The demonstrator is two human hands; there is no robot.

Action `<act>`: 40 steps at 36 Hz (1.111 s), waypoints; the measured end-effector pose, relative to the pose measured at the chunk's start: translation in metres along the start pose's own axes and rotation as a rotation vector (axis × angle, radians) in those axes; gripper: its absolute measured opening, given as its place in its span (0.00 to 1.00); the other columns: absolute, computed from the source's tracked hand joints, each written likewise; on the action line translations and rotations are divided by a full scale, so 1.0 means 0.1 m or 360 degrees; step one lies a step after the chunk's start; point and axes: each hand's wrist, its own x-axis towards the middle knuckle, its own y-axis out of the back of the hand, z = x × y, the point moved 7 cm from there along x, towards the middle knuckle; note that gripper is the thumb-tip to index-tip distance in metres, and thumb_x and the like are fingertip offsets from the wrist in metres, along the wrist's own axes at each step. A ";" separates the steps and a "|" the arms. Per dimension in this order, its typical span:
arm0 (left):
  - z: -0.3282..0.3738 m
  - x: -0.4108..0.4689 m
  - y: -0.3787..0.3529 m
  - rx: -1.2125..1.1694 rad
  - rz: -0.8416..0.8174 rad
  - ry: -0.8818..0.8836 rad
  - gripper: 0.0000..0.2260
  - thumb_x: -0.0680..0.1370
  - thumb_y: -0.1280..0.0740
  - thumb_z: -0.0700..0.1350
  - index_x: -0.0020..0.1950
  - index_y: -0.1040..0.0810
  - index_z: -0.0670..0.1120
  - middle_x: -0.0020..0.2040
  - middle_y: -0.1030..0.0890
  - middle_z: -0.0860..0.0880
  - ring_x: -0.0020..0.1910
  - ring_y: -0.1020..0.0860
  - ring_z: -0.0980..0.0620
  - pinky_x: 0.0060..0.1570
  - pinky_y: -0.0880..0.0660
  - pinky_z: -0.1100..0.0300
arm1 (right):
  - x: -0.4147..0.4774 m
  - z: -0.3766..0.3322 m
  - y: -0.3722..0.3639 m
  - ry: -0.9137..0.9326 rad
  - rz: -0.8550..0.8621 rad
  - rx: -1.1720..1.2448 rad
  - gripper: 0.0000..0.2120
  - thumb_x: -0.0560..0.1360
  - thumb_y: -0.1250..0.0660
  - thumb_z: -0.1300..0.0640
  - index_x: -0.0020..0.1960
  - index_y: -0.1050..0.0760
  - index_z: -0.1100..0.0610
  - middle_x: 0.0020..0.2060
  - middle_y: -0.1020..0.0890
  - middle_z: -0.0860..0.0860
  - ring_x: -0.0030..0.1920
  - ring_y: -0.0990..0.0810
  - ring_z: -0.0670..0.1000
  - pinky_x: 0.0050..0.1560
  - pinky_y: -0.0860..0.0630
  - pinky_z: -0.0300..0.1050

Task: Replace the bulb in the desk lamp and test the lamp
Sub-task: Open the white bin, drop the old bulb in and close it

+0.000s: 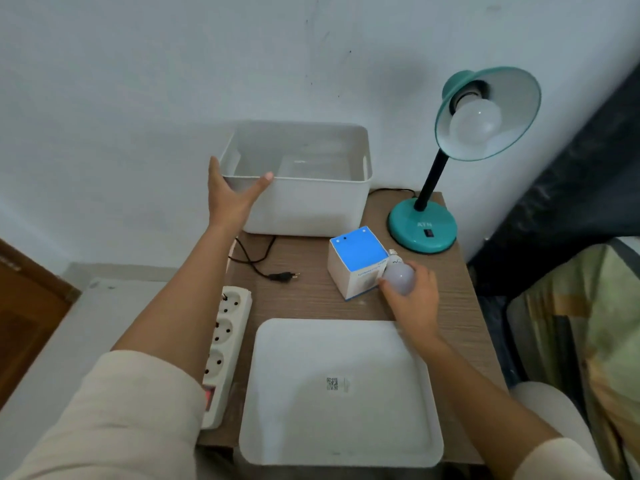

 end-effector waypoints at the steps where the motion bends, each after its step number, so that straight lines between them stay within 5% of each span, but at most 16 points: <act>1: -0.01 0.02 -0.01 0.0008 0.0001 -0.0004 0.49 0.66 0.26 0.60 0.77 0.52 0.48 0.77 0.46 0.49 0.75 0.45 0.51 0.73 0.43 0.52 | 0.02 0.00 0.02 -0.0015 0.0018 0.0006 0.25 0.67 0.26 0.56 0.60 0.29 0.60 0.55 0.26 0.57 0.58 0.27 0.56 0.62 0.31 0.50; 10: -0.01 0.07 0.00 -0.0008 -0.0106 0.0038 0.52 0.63 0.24 0.62 0.77 0.50 0.49 0.76 0.43 0.49 0.75 0.42 0.49 0.72 0.40 0.48 | 0.23 -0.58 0.29 0.0180 0.0314 0.0268 0.25 0.66 0.27 0.52 0.60 0.30 0.53 0.54 0.26 0.49 0.55 0.25 0.53 0.57 0.24 0.55; 16: 0.03 0.14 0.00 0.0040 -0.0161 0.0056 0.54 0.59 0.23 0.63 0.76 0.48 0.51 0.75 0.41 0.48 0.73 0.40 0.47 0.70 0.37 0.45 | 0.45 -1.36 0.25 0.0496 0.0291 0.0324 0.26 0.65 0.27 0.51 0.60 0.29 0.57 0.54 0.26 0.50 0.52 0.27 0.47 0.54 0.29 0.38; 25: 0.03 0.22 -0.02 -0.0008 -0.0206 0.0038 0.56 0.56 0.23 0.63 0.76 0.48 0.50 0.74 0.39 0.48 0.72 0.37 0.47 0.69 0.35 0.45 | 1.14 -2.06 -0.29 0.0478 -0.0103 0.0229 0.26 0.68 0.28 0.54 0.64 0.30 0.57 0.60 0.26 0.54 0.57 0.27 0.50 0.58 0.29 0.45; 34: -0.01 0.27 -0.01 -0.0045 -0.0198 0.0035 0.56 0.52 0.24 0.68 0.74 0.43 0.53 0.72 0.33 0.49 0.69 0.33 0.48 0.67 0.31 0.46 | 1.42 -2.04 -0.97 0.0352 -0.0716 -0.0180 0.27 0.67 0.27 0.58 0.64 0.30 0.59 0.57 0.23 0.57 0.48 0.27 0.51 0.41 0.31 0.41; 40: -0.03 0.25 -0.01 -0.0055 -0.0141 0.0019 0.51 0.60 0.21 0.58 0.76 0.46 0.51 0.74 0.37 0.50 0.71 0.36 0.50 0.69 0.35 0.50 | 1.45 -1.91 -1.10 0.0251 -0.0903 -0.0297 0.29 0.68 0.27 0.58 0.66 0.32 0.59 0.63 0.27 0.57 0.53 0.29 0.52 0.49 0.32 0.43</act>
